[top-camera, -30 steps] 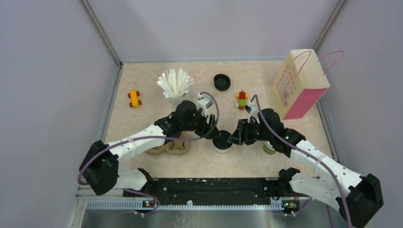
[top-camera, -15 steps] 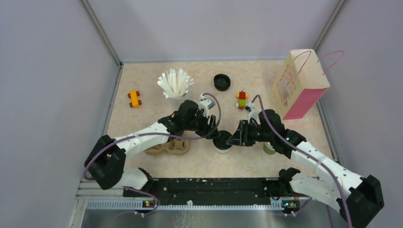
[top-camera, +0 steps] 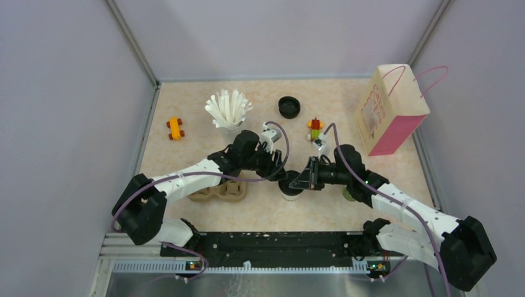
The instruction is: Pack the takeout coffee
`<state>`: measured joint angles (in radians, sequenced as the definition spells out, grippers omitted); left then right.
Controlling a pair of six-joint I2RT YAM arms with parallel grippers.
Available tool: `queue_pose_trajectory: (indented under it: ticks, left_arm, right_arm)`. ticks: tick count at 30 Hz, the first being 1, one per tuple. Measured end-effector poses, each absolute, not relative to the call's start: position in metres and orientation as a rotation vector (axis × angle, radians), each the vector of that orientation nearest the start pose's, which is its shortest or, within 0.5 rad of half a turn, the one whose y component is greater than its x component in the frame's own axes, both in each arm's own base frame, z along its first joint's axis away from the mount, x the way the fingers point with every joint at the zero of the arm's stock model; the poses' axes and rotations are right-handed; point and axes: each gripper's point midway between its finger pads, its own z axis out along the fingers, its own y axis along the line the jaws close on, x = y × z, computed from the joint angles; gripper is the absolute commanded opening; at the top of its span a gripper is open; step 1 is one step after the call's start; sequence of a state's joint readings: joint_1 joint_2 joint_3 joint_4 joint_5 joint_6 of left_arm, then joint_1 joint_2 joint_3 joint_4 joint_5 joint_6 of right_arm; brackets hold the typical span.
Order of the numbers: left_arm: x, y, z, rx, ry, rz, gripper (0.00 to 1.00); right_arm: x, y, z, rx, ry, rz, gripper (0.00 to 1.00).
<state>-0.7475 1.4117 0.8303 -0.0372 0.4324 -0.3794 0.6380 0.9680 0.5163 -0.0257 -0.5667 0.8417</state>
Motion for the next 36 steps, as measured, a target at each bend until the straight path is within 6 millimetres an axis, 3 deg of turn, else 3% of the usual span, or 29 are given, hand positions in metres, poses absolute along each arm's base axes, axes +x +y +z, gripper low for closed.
queue_pose_trajectory:
  ticks: [10,36]
  left_arm:
    - [0.217,-0.322,0.126,0.686,2.243,-1.079,0.57]
    - [0.216,-0.324,0.122,0.680,2.230,-1.108,0.53]
  right_arm:
    - [0.154,0.266,0.139,-0.186,2.324,1.431,0.00]
    - [0.163,0.265,0.125,-0.162,2.244,1.438,0.00]
